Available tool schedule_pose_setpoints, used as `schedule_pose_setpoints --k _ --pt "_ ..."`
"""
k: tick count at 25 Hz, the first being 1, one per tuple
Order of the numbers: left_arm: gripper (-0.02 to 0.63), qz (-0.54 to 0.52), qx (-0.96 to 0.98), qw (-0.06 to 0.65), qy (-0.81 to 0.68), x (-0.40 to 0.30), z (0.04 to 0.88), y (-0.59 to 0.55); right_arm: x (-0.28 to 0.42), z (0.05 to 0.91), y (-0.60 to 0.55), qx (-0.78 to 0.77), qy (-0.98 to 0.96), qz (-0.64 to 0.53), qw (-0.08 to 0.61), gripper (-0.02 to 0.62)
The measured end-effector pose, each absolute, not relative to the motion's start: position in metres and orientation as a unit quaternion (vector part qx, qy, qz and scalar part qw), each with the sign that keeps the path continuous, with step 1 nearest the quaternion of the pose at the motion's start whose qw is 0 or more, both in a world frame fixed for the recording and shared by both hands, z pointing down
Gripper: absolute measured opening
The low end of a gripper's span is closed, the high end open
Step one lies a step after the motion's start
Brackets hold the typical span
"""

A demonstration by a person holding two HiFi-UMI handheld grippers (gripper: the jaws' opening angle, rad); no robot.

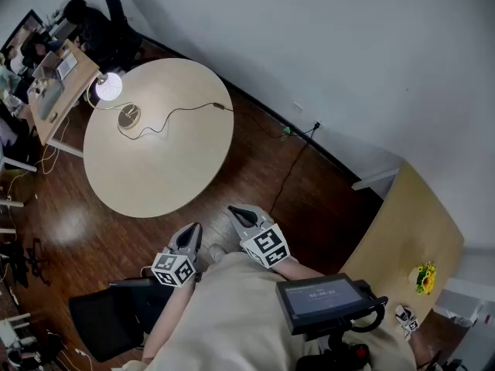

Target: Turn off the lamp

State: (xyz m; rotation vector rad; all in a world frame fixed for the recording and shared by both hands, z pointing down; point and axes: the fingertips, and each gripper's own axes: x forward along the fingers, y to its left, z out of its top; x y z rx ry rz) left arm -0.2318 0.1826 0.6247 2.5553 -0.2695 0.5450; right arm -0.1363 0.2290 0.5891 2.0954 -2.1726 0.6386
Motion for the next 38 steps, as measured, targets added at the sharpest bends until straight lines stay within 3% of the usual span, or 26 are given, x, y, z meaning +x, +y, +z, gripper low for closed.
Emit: schedule_pose_setpoints --k 19,38 --pt "0.0 0.201 0.94 0.243 -0.13 -0.161 0.636 0.208 -0.05 0.604 0.247 0.665 -0.72 0.196 0.025 0.0" --pt "0.0 0.247 0.931 0.233 -0.136 -0.145 0.643 0.211 0.011 0.633 0.27 0.702 -0.677 0.221 -0.01 0.0"
